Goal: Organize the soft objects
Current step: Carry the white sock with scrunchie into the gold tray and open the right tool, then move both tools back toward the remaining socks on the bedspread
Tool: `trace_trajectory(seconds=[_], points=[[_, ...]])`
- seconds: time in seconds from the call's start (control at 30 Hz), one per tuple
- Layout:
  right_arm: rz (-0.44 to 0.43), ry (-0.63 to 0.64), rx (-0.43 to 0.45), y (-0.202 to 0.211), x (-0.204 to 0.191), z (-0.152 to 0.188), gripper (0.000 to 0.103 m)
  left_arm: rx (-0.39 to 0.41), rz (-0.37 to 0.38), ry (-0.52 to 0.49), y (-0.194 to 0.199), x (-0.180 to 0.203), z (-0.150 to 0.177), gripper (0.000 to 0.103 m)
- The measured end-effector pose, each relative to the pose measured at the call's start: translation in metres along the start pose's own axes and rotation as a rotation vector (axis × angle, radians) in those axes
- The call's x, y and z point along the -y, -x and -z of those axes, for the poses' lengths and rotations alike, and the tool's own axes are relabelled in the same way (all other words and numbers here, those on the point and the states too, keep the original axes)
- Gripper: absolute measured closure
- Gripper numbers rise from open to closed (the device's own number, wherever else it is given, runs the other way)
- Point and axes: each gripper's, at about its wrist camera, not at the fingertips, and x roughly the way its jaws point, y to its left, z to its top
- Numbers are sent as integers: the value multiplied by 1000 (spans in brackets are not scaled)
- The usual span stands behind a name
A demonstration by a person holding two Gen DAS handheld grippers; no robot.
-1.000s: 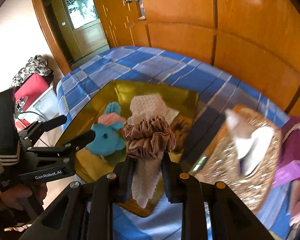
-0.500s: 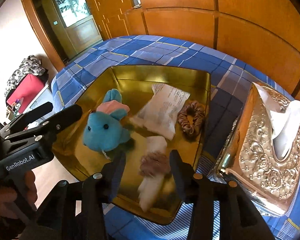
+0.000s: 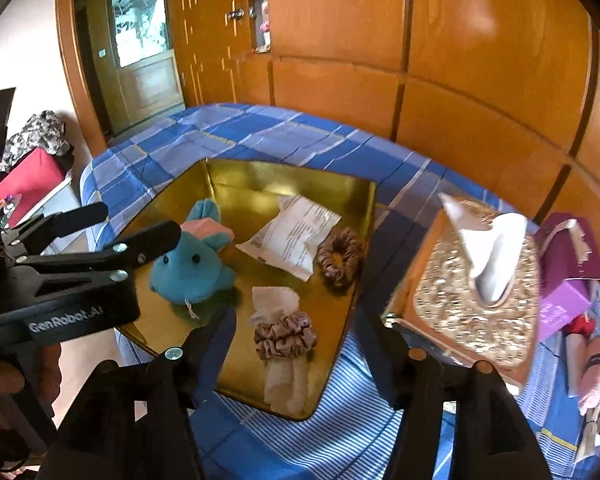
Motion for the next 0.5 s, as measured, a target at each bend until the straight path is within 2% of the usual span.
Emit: trace_trajectory(seconds=[0.2, 0.5], points=[[52, -16, 75, 27, 12, 4, 41, 8, 13, -23, 6, 8, 1, 8], [134, -99, 103, 55, 55, 29, 40, 18, 39, -57, 14, 20, 2, 8]])
